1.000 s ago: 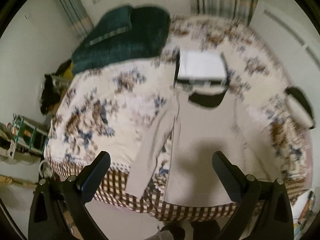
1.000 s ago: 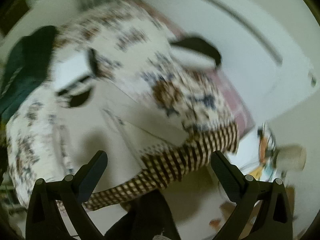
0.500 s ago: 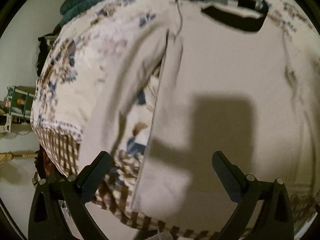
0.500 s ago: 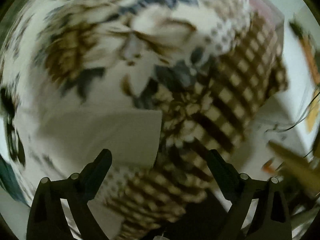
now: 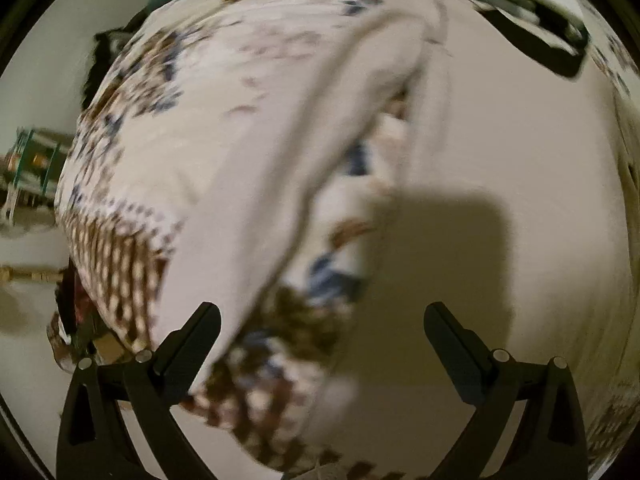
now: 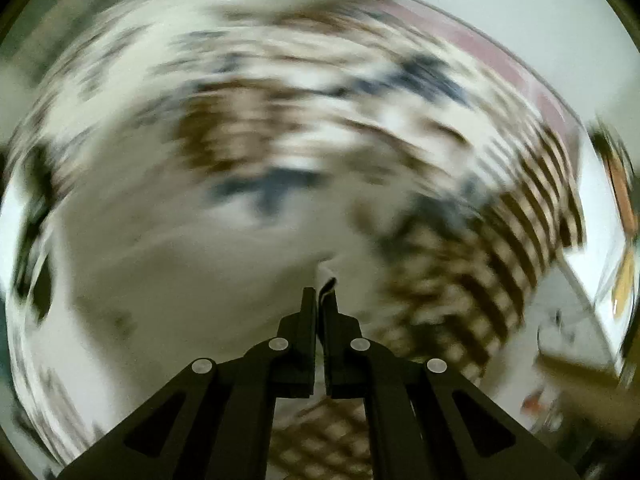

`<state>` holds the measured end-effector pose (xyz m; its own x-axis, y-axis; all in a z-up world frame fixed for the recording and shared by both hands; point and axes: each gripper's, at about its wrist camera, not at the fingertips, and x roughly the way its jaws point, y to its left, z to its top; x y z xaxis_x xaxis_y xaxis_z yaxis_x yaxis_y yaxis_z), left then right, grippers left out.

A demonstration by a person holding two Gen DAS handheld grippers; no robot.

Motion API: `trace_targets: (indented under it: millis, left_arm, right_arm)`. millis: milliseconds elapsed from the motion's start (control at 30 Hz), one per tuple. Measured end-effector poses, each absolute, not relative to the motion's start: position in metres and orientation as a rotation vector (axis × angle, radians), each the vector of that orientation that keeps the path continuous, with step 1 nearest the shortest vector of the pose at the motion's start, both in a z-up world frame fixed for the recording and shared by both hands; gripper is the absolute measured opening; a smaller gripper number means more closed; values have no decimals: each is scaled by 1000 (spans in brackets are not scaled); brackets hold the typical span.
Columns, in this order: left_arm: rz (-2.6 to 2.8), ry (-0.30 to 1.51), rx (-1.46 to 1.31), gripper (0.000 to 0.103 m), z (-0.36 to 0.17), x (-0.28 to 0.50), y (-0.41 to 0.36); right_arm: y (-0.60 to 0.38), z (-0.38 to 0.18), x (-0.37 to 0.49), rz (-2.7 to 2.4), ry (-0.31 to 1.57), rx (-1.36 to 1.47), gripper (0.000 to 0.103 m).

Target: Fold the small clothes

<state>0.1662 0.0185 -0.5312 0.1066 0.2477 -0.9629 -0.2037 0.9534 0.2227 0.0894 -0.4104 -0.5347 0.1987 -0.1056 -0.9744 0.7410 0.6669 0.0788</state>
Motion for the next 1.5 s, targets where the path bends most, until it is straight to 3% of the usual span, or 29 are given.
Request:
trace_targets:
  millis: [200,400,633,667,700,733,800,967,1067,1133,1167,1333,1500]
  left_arm:
    - [477,1400,-33,103,-505,137,84]
    - [605,1389,-27,103,-499,100,143]
    - [633,1394,-119,103,-509,72,182]
    - [620,1394,-151,103,-511,70,185]
    - [602,1393,-192,103,-513,68,189]
    - [579,1395,-249,103,-515,66,193]
    - [540,1402,-362,103,-522,62,200]
    - [436,1418,-735,100,-556,58,216]
    - [404,1387,-864,78,-578,68,218]
    - [428,1405,-822,10,-588,81,214]
    - [437,1401,-813,6,-588,87,213]
    - [434,1273,-493,5,-521,111,169]
    - [115,1169,-67,5,-454,131,52]
  right_arm:
    - [-214,-508,178,-168,1327,194,2]
    - [-20,-554,151,148,1421,-240,2]
    - [23,-608,126,238,1570,-325,5]
    - [16,-611,131,260,1614,-252,7]
    - [6,-613,141,276,1654,-178,18]
    - [-5,-614,148,281,1675,-118,37]
    - [-39,-610,164,246,1686,2,53]
    - [-109,-614,191,98,1698,99,53]
    - [-148,-624,200,8,1716,168,53]
    - [-168,-630,204,-37,1730,217,53]
    - [-178,-634,206,-59,1734,246,53]
    - [-219,-635,210,-129,1716,304,53]
    - [-254,-632,204,-167,1711,378,53]
